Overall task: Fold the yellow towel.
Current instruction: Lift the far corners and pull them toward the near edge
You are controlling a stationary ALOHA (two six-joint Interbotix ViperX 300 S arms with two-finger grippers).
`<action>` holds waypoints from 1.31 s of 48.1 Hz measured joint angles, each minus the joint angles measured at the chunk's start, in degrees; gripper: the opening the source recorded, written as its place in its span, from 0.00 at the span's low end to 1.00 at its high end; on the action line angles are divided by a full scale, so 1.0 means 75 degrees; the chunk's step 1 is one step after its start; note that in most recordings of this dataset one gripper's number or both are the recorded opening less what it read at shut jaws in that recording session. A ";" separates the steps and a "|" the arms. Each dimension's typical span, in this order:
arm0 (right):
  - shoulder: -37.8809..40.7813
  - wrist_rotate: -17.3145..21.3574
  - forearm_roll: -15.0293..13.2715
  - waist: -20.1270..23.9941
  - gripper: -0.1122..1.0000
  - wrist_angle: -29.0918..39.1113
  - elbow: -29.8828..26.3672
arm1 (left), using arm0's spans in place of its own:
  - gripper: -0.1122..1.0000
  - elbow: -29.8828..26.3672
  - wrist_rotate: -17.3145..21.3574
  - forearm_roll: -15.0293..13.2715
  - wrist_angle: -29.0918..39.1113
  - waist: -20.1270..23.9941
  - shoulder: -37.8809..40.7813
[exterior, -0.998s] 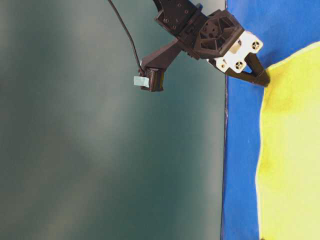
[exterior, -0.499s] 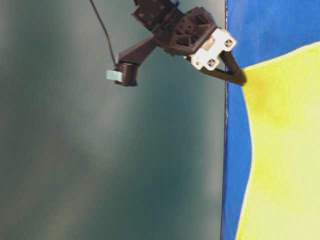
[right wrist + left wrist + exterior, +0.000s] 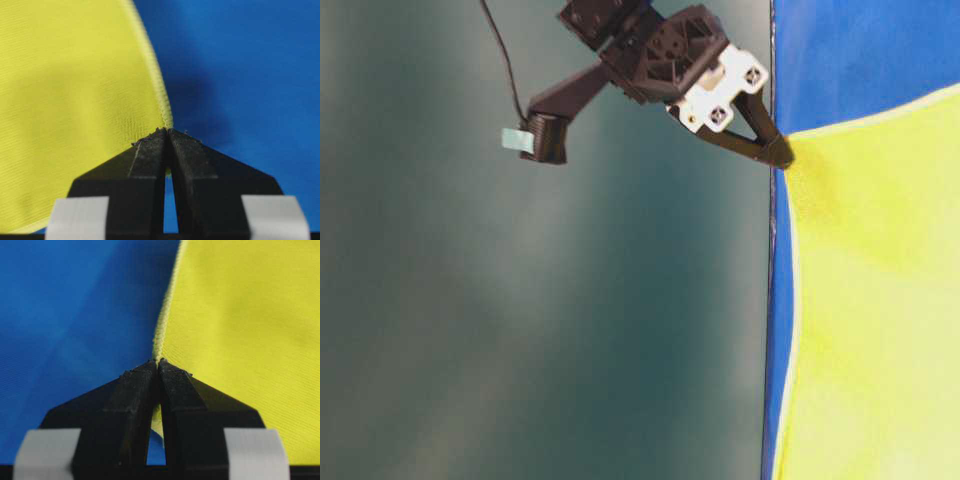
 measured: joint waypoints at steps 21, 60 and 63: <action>-0.0328 0.0645 0.0293 0.1934 0.12 0.0223 0.0387 | 0.12 0.0434 -0.1699 0.0000 0.0117 -0.3188 -0.0633; -0.0164 0.1969 0.0305 0.3457 0.12 -0.0047 0.0480 | 0.12 -0.0246 -0.2965 0.0000 -0.0281 -0.5707 0.1254; -0.0105 0.1980 0.0316 0.3480 0.12 -0.0094 0.0480 | 0.12 -0.0246 -0.3047 0.0000 -0.0281 -0.5707 0.1254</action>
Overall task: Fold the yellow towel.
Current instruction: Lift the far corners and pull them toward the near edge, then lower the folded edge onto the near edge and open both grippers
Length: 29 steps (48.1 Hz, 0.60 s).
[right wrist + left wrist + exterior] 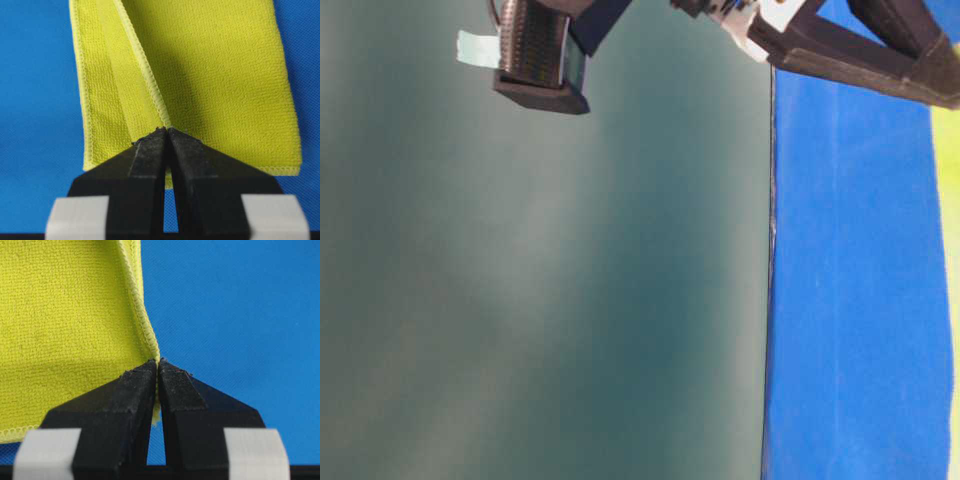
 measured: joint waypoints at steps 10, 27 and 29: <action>0.0281 0.0000 0.0047 0.0059 0.16 -0.0129 -0.0012 | 0.12 0.0000 -0.0047 0.0000 -0.0105 0.0000 0.0152; 0.0305 0.0059 0.0094 0.0574 0.63 -0.0141 -0.0023 | 0.84 0.0000 -0.0457 0.0000 -0.0129 -0.0105 0.0176; 0.0305 0.0117 0.0105 0.0633 0.63 -0.0141 -0.0023 | 0.86 0.0000 -0.0527 0.0000 -0.0129 -0.0164 0.0176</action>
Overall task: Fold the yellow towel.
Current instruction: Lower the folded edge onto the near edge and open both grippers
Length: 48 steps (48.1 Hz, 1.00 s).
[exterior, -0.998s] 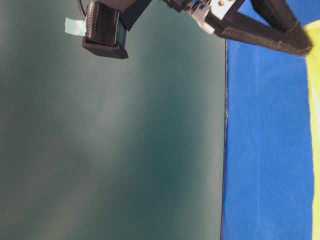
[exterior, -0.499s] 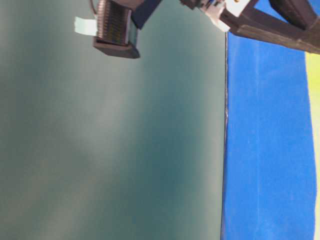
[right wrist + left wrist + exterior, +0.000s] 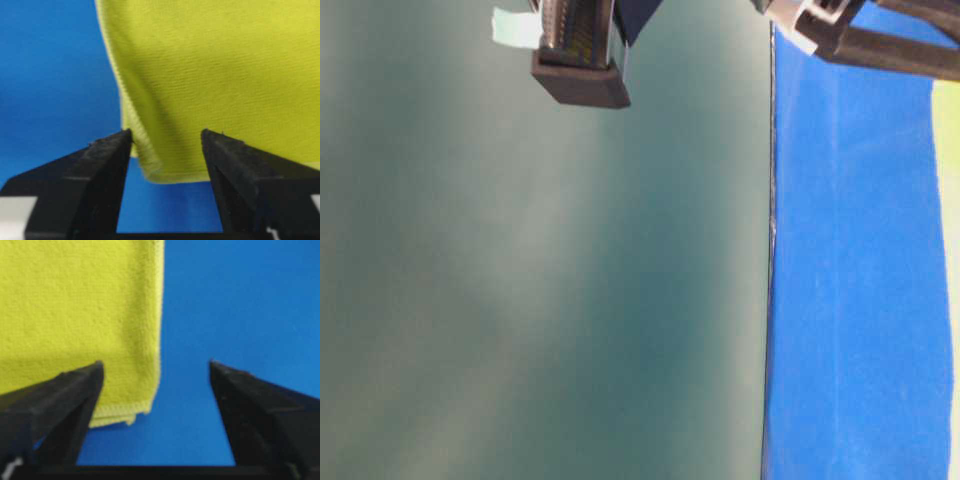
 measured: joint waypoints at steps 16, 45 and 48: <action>-0.0668 0.0023 -0.0340 -0.0211 0.64 0.0000 -0.0012 | 0.79 0.0012 0.0176 0.0000 0.0281 0.0340 -0.0645; 0.0012 0.0012 -0.0680 -0.1875 0.64 0.0141 -0.0059 | 0.79 0.0422 0.1758 0.0000 0.0281 0.2883 -0.0668; 0.0117 0.0012 -0.0680 -0.1922 0.64 0.0129 -0.0070 | 0.79 0.0516 0.1758 0.0000 0.0199 0.3023 -0.0598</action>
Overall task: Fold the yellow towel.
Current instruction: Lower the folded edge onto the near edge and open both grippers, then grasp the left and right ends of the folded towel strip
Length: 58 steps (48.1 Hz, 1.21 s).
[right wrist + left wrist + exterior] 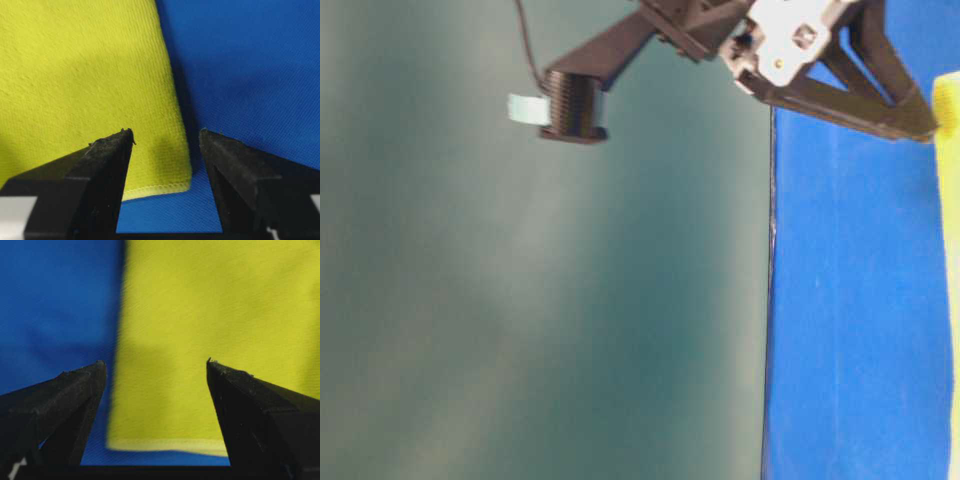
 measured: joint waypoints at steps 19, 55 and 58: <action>0.0527 0.0082 0.0012 -0.0070 0.64 0.0000 -0.0059 | 0.78 0.0422 0.0000 0.0000 -0.0457 0.0398 0.0387; 0.0539 0.0047 0.0012 -0.0012 0.12 0.0012 -0.0070 | 0.11 0.0363 0.0070 0.0000 0.0023 0.0352 0.0445; 0.0539 0.0047 0.0012 -0.0012 0.12 0.0012 -0.0070 | 0.11 0.0352 0.0094 0.0000 0.0047 0.0352 0.0445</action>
